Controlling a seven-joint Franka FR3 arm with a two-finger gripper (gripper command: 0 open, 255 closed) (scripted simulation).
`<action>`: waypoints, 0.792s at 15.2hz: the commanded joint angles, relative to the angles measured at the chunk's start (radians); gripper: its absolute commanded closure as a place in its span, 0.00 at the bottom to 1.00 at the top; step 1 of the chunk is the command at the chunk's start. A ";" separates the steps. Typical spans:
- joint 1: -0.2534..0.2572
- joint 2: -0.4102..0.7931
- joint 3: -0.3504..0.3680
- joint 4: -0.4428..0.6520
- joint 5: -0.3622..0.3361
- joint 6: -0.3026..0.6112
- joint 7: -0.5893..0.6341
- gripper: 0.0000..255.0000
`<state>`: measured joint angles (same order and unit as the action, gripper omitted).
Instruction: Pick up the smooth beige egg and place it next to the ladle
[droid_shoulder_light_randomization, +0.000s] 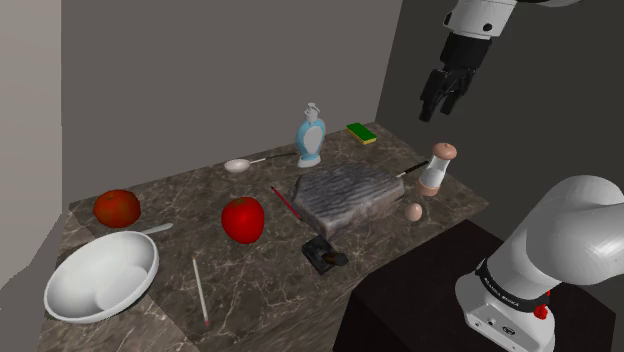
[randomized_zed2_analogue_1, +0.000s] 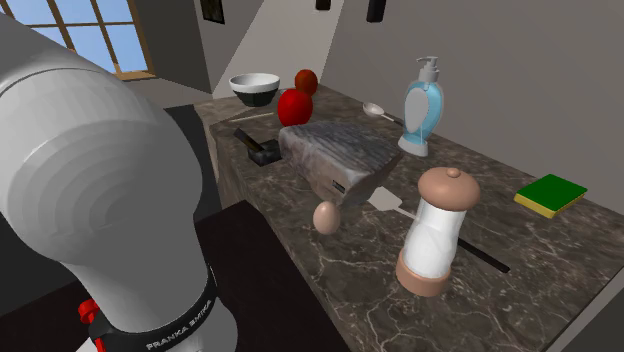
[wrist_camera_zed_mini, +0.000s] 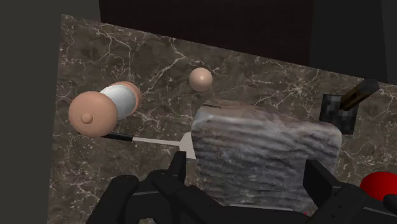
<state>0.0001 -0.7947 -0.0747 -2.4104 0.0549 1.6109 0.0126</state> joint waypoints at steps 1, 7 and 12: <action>0.000 0.000 0.000 0.000 0.000 0.000 0.000 0.00; -0.011 0.008 0.031 -0.185 -0.028 0.141 0.026 0.00; -0.021 0.048 0.054 -0.321 -0.052 0.273 0.051 0.00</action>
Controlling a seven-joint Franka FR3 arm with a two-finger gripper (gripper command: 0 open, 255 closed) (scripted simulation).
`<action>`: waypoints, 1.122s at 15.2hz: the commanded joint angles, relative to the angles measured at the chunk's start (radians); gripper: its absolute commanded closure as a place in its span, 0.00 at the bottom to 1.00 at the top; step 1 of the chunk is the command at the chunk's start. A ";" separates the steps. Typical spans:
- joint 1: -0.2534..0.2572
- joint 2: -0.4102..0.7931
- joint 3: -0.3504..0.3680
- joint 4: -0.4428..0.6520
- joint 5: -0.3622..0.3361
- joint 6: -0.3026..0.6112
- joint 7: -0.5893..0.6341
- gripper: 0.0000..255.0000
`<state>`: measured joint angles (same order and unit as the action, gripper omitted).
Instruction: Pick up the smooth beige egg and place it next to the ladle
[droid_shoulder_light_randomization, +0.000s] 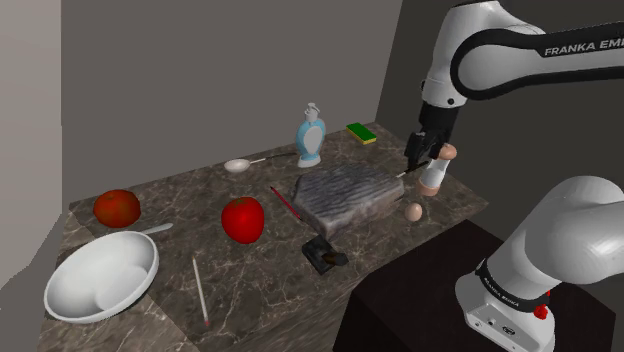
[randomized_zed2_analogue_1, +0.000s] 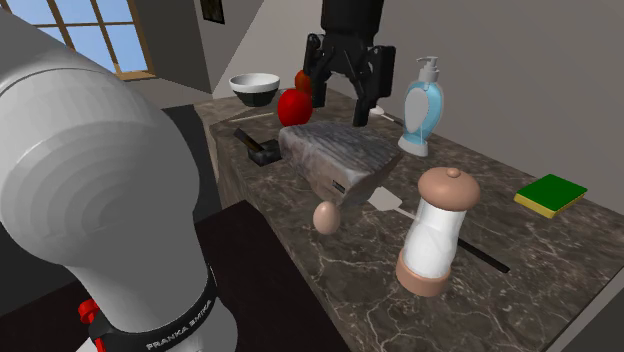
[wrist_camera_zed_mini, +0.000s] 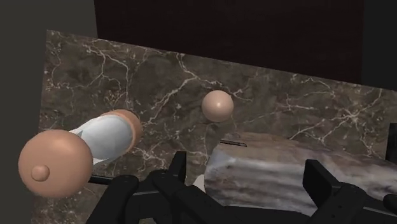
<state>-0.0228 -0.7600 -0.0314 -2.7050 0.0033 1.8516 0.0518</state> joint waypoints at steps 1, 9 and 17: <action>0.000 0.026 0.015 -0.052 -0.006 0.061 0.018 0.00; -0.028 0.197 0.050 -0.218 -0.059 0.324 0.075 0.00; -0.041 0.301 0.051 -0.281 -0.077 0.486 0.087 0.00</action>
